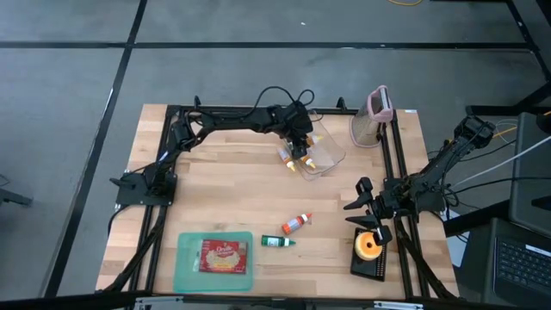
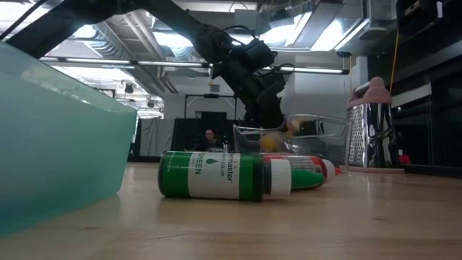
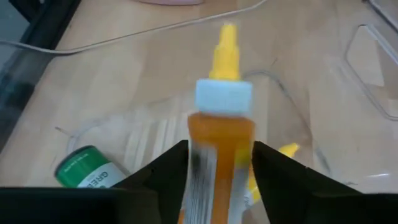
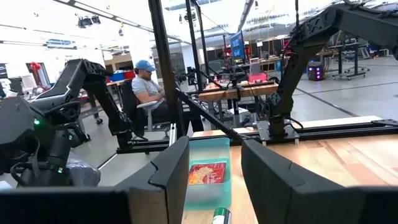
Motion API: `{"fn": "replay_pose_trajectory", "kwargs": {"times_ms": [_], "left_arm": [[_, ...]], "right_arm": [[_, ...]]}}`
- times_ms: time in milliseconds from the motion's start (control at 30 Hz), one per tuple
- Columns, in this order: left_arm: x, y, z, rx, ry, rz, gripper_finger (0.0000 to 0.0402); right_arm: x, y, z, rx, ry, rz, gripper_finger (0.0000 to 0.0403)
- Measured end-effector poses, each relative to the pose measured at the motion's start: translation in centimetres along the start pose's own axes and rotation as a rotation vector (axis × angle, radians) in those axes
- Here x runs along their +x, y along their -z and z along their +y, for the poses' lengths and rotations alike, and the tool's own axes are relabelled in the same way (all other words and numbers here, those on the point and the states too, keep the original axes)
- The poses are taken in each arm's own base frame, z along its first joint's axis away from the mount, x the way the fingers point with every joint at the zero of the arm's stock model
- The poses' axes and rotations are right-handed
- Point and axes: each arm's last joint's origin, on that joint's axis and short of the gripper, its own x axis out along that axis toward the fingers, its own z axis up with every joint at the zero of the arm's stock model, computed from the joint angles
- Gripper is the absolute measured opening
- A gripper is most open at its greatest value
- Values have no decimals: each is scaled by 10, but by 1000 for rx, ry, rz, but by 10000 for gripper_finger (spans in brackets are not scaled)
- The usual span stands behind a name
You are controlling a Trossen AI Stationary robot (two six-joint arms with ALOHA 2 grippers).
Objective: Pick & Place Food Item
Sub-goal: Put the bottom orange food coloring into the transparent bin, then put the green food coloring into the transparent bin
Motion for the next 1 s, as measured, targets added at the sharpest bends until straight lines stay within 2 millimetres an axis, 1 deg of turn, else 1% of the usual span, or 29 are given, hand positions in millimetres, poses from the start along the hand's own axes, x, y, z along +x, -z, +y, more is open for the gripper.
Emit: {"fn": "replay_pose_trajectory", "kwargs": {"times_ms": [167, 300, 367, 467, 567, 633, 733, 833, 1000], "left_arm": [[1, -2, -5, 5, 1, -15, 198], [1, -5, -10, -28, 5, -38, 203], [2, -7, -15, -31, 11, -49, 201], [-2, -14, -31, 2, 31, -83, 199], [-8, -25, -48, 41, 58, -157, 199], [-14, -35, -59, 61, 76, -239, 198], [-30, -53, -75, 92, 96, -379, 198], [-53, -70, -91, 116, 118, -524, 198], [-107, -96, -118, 183, 160, -760, 198]], "right_arm": [[0, 0, 0, 0, 0, 0, 146], [0, 0, 0, -1, 0, 0, 146], [0, 0, 0, -1, -1, 0, 146], [0, 0, 0, -3, -1, 0, 146], [0, 0, 0, -8, -3, 0, 146], [0, 0, 0, -8, -3, 0, 146], [0, 0, 0, -8, -3, 0, 146], [0, 0, 0, -8, -3, 0, 146], [0, 0, 0, -8, -3, 0, 146]]}}
